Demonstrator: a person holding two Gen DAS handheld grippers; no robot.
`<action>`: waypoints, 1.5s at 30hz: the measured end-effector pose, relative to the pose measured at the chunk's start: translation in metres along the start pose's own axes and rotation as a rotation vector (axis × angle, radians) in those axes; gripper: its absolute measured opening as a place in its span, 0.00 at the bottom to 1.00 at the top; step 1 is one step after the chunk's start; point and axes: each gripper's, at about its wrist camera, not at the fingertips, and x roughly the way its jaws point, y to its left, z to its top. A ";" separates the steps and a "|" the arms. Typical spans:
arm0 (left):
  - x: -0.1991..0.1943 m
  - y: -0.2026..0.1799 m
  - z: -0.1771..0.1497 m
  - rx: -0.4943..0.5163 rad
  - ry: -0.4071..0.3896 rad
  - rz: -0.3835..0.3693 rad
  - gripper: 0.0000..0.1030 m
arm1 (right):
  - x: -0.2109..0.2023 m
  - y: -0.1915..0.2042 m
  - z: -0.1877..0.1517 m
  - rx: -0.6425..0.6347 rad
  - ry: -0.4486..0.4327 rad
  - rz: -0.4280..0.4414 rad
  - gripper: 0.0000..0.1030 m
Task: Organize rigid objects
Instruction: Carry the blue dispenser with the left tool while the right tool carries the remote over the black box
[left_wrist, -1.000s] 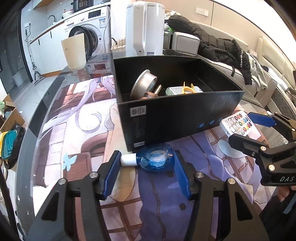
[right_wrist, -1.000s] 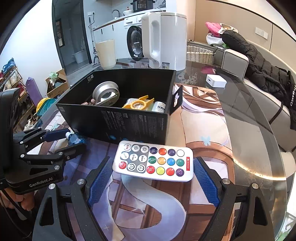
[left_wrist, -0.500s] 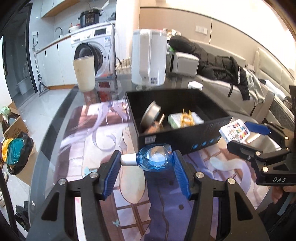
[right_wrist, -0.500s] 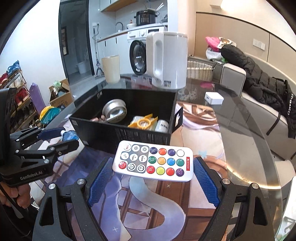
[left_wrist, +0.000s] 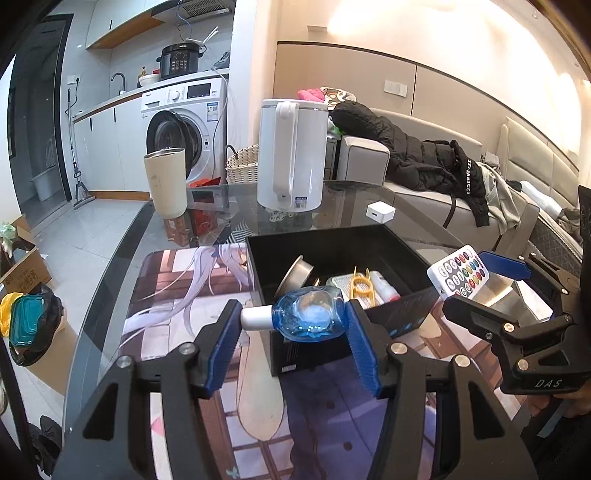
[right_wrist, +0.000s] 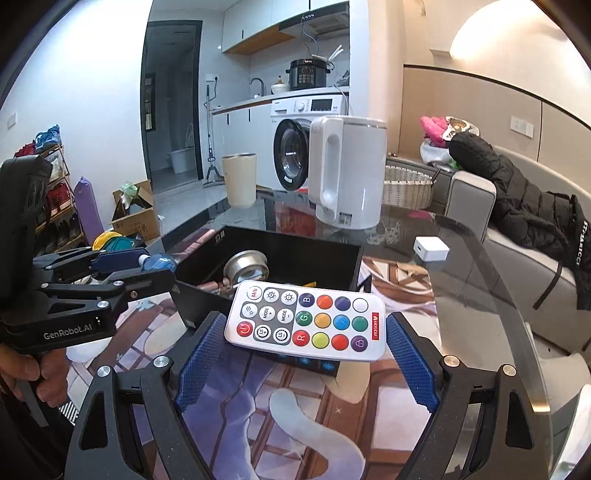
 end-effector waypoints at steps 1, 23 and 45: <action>0.000 0.000 0.001 0.000 -0.003 0.001 0.54 | 0.000 0.000 0.002 -0.002 -0.007 -0.002 0.86; 0.033 -0.003 0.018 0.015 -0.002 -0.019 0.54 | 0.025 -0.002 0.021 -0.022 -0.046 0.006 0.86; 0.062 0.003 0.026 0.028 0.013 -0.023 0.54 | 0.067 0.001 0.026 -0.055 0.012 0.021 0.86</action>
